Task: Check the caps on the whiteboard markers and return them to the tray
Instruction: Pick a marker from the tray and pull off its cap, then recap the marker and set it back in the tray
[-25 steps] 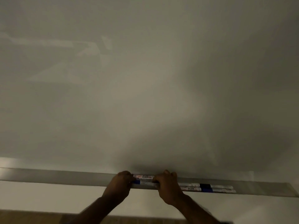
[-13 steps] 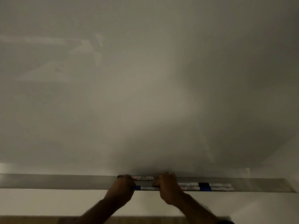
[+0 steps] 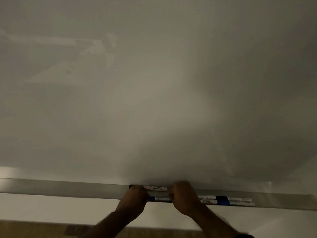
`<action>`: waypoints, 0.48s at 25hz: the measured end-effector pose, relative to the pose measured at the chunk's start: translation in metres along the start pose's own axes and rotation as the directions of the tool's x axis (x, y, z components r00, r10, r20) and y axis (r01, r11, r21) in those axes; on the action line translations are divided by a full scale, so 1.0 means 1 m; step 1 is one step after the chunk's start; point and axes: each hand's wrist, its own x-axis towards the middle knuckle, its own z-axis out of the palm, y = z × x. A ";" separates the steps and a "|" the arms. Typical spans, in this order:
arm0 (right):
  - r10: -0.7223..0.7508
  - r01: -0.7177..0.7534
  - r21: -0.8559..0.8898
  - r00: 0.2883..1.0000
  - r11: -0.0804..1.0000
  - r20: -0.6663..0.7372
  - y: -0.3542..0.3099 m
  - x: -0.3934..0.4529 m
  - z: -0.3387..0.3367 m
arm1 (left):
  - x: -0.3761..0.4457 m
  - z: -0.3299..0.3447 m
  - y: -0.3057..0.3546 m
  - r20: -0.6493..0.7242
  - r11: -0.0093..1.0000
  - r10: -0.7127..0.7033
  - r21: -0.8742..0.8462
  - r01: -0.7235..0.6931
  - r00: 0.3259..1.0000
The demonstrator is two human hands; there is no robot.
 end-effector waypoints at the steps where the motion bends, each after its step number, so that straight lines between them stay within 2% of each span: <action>1: 0.001 -0.001 0.017 1.000 1.000 -0.007 -0.002 0.001 -0.002 | -0.001 -0.001 0.000 -0.006 1.000 0.002 -0.012 -0.003 1.000; 4: -0.018 0.021 0.061 0.999 0.998 -0.040 -0.010 0.005 -0.004 | -0.004 -0.005 -0.001 -0.092 0.997 -0.033 -0.069 0.026 0.995; 7: -0.083 0.086 0.047 0.995 0.995 -0.057 -0.023 0.009 -0.001 | -0.008 -0.010 -0.010 -0.166 0.993 -0.109 -0.053 0.102 0.980; 9: -0.116 0.118 0.026 0.991 0.993 -0.059 -0.033 0.012 0.005 | -0.010 -0.011 -0.017 -0.173 0.991 -0.130 -0.009 0.130 0.976; 12: -0.088 0.089 0.013 0.994 0.996 -0.065 -0.043 0.016 0.010 | -0.010 -0.010 -0.023 -0.135 0.985 -0.152 0.065 0.162 0.979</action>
